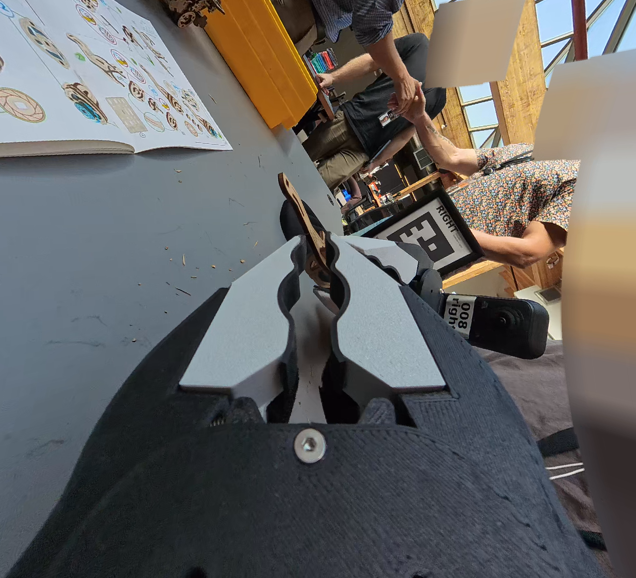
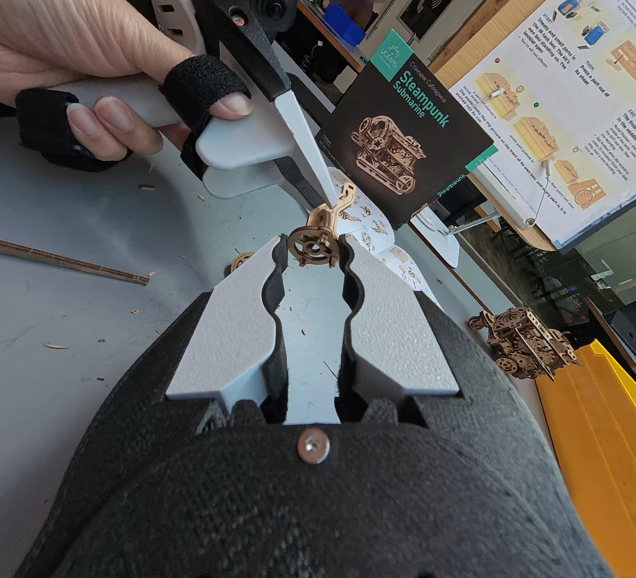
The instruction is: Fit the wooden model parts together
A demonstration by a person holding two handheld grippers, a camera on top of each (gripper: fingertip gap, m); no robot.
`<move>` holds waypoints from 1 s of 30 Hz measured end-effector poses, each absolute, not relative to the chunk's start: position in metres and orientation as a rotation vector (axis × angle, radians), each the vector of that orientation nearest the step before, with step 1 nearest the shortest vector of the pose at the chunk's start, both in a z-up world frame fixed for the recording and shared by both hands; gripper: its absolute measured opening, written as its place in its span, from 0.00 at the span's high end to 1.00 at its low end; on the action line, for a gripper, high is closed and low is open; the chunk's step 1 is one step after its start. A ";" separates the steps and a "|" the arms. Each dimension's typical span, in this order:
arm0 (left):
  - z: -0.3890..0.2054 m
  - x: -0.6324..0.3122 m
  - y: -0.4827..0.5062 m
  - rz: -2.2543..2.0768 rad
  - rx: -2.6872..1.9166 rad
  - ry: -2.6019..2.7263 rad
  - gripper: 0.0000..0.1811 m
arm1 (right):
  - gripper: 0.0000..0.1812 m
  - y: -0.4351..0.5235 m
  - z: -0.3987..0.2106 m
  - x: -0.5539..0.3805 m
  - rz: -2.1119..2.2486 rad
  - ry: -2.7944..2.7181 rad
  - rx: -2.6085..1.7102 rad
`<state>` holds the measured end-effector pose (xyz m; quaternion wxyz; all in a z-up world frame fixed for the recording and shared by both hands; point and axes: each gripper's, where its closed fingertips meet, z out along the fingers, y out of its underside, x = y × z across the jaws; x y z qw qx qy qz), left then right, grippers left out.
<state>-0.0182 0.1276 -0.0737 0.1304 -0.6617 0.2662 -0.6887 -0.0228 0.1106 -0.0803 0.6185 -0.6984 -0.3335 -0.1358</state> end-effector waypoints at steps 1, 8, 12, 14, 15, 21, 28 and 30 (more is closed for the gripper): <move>-0.075 -0.018 0.126 -2.002 -1.931 0.783 0.97 | 0.84 0.111 -0.080 -0.022 -0.317 -0.768 -1.607; -0.077 -0.019 0.126 -2.020 -1.946 0.776 0.99 | 0.84 0.111 -0.083 -0.025 -0.325 -0.792 -1.601; -0.080 -0.021 0.127 -2.020 -1.970 0.772 1.00 | 0.82 0.112 -0.092 -0.030 -0.286 -0.831 -1.625; -0.083 -0.023 0.129 -1.996 -1.985 0.782 1.00 | 0.81 0.110 -0.097 -0.030 -0.289 -0.853 -1.638; -0.083 -0.024 0.130 -1.994 -1.986 0.782 1.00 | 0.80 0.108 -0.097 -0.029 -0.285 -0.856 -1.636; -0.084 -0.040 0.139 -1.986 -2.033 0.734 1.00 | 0.79 0.100 -0.106 -0.013 -0.178 -0.829 -1.704; -0.094 -0.050 0.147 -1.976 -2.120 0.679 1.00 | 0.79 0.105 -0.121 -0.012 -0.098 -0.875 -1.793; -0.096 -0.051 0.145 -2.004 -2.138 0.677 1.00 | 0.79 0.106 -0.121 -0.015 -0.066 -0.891 -1.795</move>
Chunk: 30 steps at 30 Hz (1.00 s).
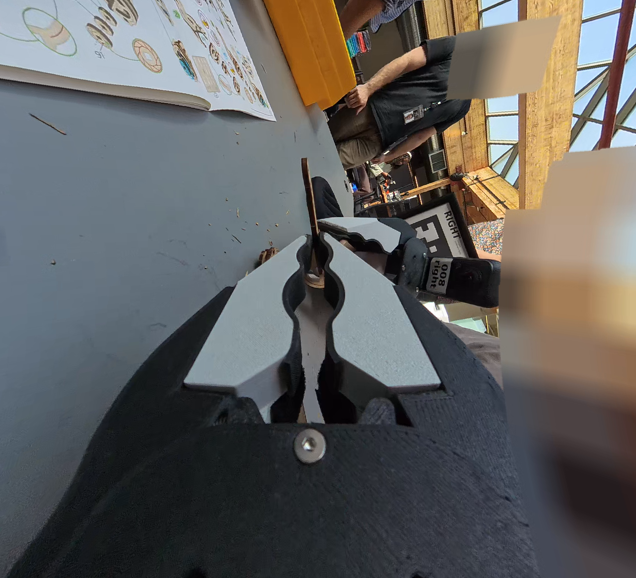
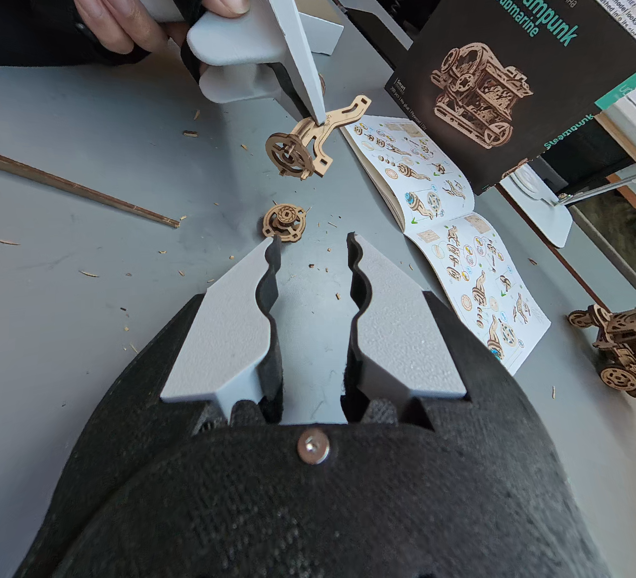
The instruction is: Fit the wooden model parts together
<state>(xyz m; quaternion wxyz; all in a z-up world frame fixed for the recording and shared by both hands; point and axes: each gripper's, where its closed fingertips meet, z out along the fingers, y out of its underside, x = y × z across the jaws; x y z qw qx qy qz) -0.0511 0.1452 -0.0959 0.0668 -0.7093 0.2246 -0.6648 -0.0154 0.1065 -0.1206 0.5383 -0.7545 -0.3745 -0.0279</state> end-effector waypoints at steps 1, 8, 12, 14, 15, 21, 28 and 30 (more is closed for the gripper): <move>-0.096 -0.051 0.145 -2.020 -2.145 0.668 1.00 | 0.79 0.106 -0.120 -0.018 -0.044 -0.907 -1.793; -0.088 -0.053 0.149 -2.169 -2.115 0.510 1.00 | 0.82 0.110 -0.097 -0.034 0.028 -0.896 -1.696; -0.082 -0.053 0.151 -2.287 -2.076 0.403 1.00 | 0.82 0.116 -0.088 -0.040 -0.017 -0.854 -1.663; -0.080 -0.052 0.150 -2.324 -2.060 0.374 1.00 | 0.82 0.118 -0.086 -0.044 -0.023 -0.843 -1.657; -0.079 -0.052 0.150 -2.340 -2.053 0.362 1.00 | 0.82 0.119 -0.084 -0.045 -0.022 -0.828 -1.653; -0.076 -0.050 0.148 -2.415 -2.024 0.309 1.00 | 0.82 0.123 -0.076 -0.047 -0.011 -0.786 -1.637; -0.074 -0.050 0.147 -2.442 -2.010 0.293 1.00 | 0.85 0.125 -0.073 -0.045 -0.035 -0.773 -1.629; -0.072 -0.050 0.146 -2.465 -2.001 0.283 1.00 | 0.85 0.125 -0.074 -0.044 -0.036 -0.770 -1.631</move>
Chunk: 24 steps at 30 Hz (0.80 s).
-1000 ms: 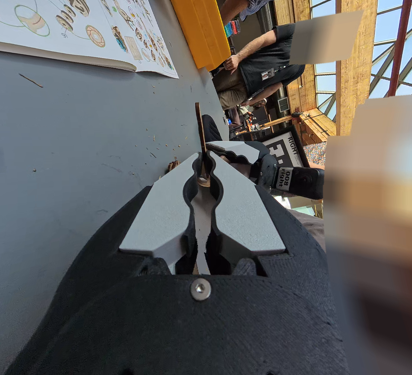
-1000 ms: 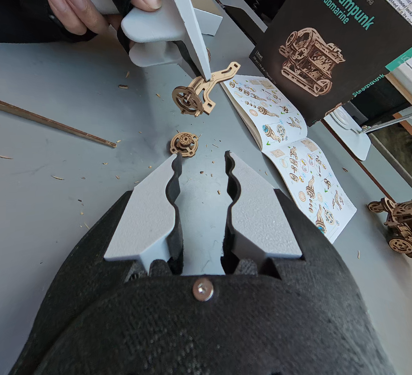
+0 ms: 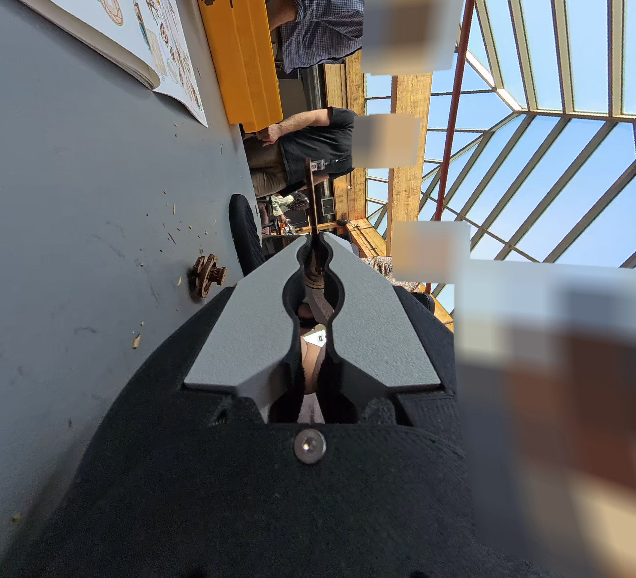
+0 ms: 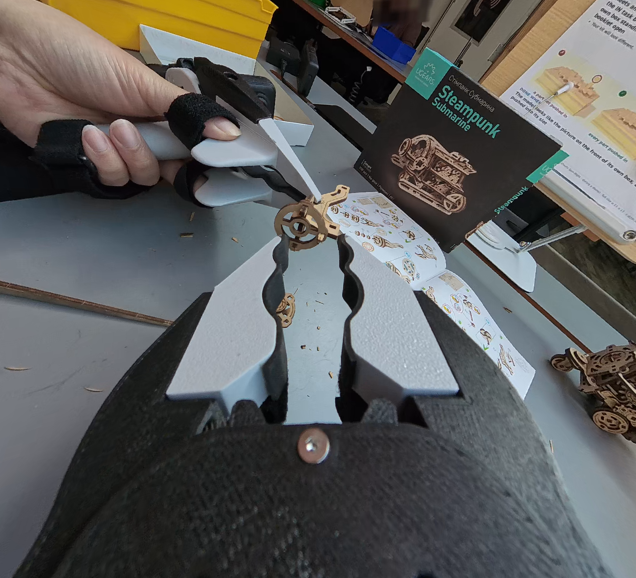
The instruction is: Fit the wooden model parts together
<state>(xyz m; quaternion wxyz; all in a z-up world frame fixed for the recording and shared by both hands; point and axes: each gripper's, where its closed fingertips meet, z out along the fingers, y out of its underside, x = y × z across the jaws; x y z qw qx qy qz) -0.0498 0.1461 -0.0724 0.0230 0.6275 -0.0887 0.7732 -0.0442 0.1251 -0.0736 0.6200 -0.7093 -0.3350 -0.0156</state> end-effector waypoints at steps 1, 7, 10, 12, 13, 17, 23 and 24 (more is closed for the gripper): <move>-0.072 -0.050 0.146 2.396 1.936 -0.269 1.00 | 0.85 0.125 -0.074 -0.044 -0.039 -0.770 -1.631; -0.072 -0.051 0.148 2.406 1.931 -0.250 1.00 | 0.84 0.121 -0.069 -0.042 -0.129 -0.820 -1.566; -0.072 -0.052 0.150 2.407 1.940 -0.248 1.00 | 0.84 0.119 -0.065 -0.043 -0.223 -0.888 -1.504; -0.072 -0.052 0.150 2.406 1.937 -0.246 1.00 | 0.84 0.115 -0.068 -0.052 -0.227 -0.962 -1.467; -0.072 -0.051 0.149 2.406 1.934 -0.244 1.00 | 0.84 0.113 -0.068 -0.055 -0.248 -0.987 -1.445; -0.072 -0.051 0.148 2.406 1.926 -0.239 1.00 | 0.83 0.115 -0.070 -0.056 -0.393 -1.053 -1.398; -0.071 -0.051 0.148 2.410 1.912 -0.229 1.00 | 0.83 0.119 -0.071 -0.054 -0.476 -1.076 -1.378; -0.071 -0.051 0.148 2.409 1.912 -0.228 1.00 | 0.83 0.121 -0.070 -0.053 -0.489 -1.068 -1.376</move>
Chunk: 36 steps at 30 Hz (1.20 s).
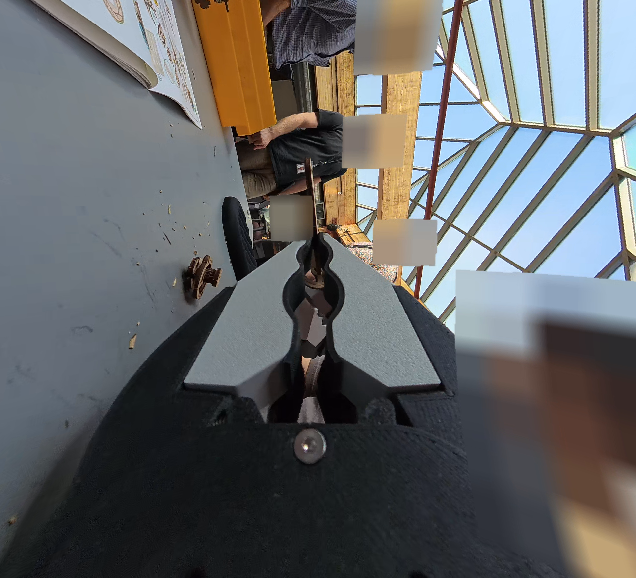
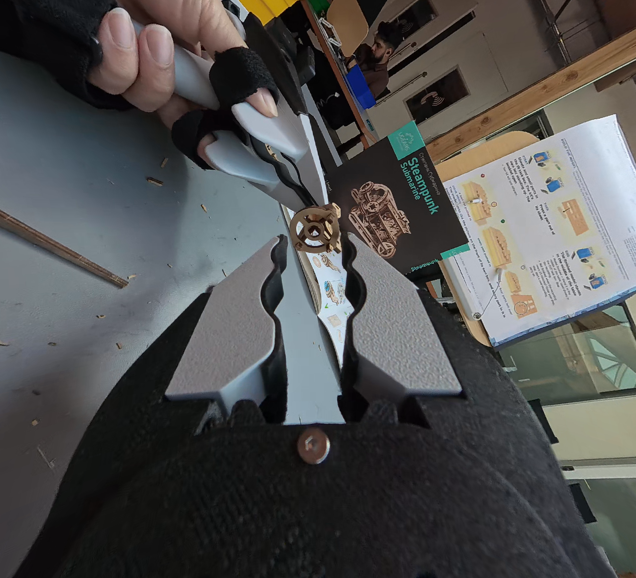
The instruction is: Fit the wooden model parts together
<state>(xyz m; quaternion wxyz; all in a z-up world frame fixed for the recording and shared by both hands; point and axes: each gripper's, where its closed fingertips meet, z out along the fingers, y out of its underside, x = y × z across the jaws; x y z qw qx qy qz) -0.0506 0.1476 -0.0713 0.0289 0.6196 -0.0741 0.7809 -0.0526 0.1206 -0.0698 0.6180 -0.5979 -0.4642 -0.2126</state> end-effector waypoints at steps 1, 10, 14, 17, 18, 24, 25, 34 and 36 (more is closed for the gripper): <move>-0.071 -0.050 0.147 2.409 1.910 -0.228 1.00 | 0.83 0.121 -0.070 -0.053 -0.495 -1.070 -1.375; -0.072 -0.049 0.145 2.401 1.911 -0.235 1.00 | 0.84 0.123 -0.072 -0.053 -0.506 -1.078 -1.375; -0.072 -0.050 0.146 2.405 1.913 -0.233 1.00 | 0.84 0.121 -0.070 -0.053 -0.510 -1.078 -1.364; -0.072 -0.050 0.147 2.406 1.917 -0.230 1.00 | 0.84 0.120 -0.070 -0.053 -0.521 -1.083 -1.357; -0.072 -0.050 0.147 2.406 1.917 -0.229 1.00 | 0.85 0.120 -0.071 -0.053 -0.521 -1.083 -1.357; -0.073 -0.050 0.147 2.401 1.925 -0.237 1.00 | 0.88 0.121 -0.069 -0.052 -0.517 -1.070 -1.362; -0.073 -0.050 0.147 2.401 1.924 -0.237 1.00 | 0.88 0.121 -0.069 -0.051 -0.517 -1.070 -1.363; -0.072 -0.051 0.148 2.412 1.915 -0.224 1.00 | 0.86 0.118 -0.064 -0.052 -0.507 -1.052 -1.338; -0.072 -0.051 0.149 2.415 1.911 -0.217 1.00 | 0.86 0.118 -0.065 -0.051 -0.504 -1.050 -1.349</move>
